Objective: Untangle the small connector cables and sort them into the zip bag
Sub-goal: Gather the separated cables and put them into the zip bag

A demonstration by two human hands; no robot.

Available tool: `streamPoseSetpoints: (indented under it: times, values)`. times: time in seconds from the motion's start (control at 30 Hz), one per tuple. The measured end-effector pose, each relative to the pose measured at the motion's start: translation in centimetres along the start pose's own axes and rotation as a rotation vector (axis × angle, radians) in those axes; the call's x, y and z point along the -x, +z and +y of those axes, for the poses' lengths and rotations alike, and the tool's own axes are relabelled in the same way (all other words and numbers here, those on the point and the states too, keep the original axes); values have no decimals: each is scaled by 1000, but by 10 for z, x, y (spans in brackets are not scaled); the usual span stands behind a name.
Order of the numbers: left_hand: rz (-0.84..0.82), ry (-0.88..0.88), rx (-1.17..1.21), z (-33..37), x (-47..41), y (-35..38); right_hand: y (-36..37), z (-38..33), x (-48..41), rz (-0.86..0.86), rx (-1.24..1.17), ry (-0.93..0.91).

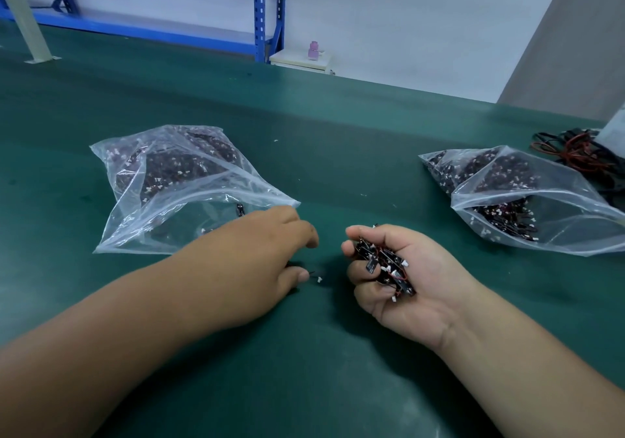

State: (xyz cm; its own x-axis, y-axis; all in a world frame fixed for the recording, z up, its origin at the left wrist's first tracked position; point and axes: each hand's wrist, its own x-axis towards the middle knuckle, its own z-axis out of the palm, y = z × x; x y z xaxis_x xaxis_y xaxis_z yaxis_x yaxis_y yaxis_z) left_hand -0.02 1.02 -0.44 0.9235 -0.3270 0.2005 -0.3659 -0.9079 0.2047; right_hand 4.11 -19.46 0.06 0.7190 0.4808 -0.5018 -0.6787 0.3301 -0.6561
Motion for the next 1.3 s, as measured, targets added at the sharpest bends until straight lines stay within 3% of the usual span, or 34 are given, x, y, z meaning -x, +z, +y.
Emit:
streamPoseSetpoints:
  times: [0.27,0.77,1.07,1.2,1.3]
  values:
    - [-150,-88,-8,0,1,-2,-3,-1,-1,-26,-29,6]
    - [-50,-96,60,13,0,3,-2,0,1,-15,-6,-60]
    - [153,-223,447,20,-5,12,0,3,0,128,280,-278]
    - [252,-281,723,23,-8,12,3,7,2,93,351,-304]
    - [304,-306,778,23,-10,12,8,13,4,48,410,-301]
